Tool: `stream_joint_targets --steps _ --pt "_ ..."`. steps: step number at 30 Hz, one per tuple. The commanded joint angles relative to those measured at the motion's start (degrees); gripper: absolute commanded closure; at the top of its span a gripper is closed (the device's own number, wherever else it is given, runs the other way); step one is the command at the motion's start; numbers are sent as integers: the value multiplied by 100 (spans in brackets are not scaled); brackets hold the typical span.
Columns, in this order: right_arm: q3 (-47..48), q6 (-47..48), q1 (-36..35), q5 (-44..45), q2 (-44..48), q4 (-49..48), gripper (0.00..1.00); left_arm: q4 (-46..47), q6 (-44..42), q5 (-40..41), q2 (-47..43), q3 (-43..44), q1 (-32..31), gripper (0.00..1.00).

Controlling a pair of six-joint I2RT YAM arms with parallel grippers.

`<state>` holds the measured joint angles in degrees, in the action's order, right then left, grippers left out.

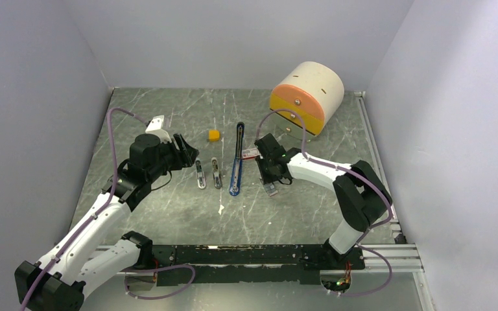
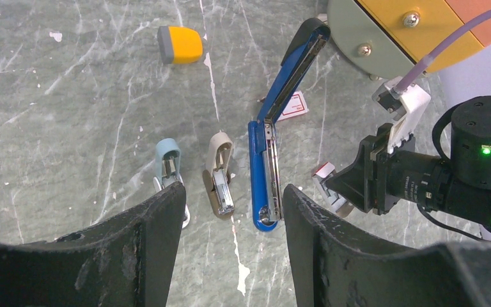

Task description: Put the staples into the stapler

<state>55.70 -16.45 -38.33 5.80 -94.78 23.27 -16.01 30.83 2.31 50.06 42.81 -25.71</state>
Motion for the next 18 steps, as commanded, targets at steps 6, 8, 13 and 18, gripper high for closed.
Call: stream_joint_targets --steps 6,8,13,18 --pt "108 48 -50 179 -67 -139 63 167 -16 24 -58 -26 -21 38" --pt "104 58 -54 157 -77 -145 61 167 -16 23 -43 -27 -21 38" --pt "99 78 -75 167 -106 -156 60 166 -8 24 -45 -35 -21 38" --pt "99 73 -79 168 -163 -187 62 160 -11 31 -57 -39 -21 38"
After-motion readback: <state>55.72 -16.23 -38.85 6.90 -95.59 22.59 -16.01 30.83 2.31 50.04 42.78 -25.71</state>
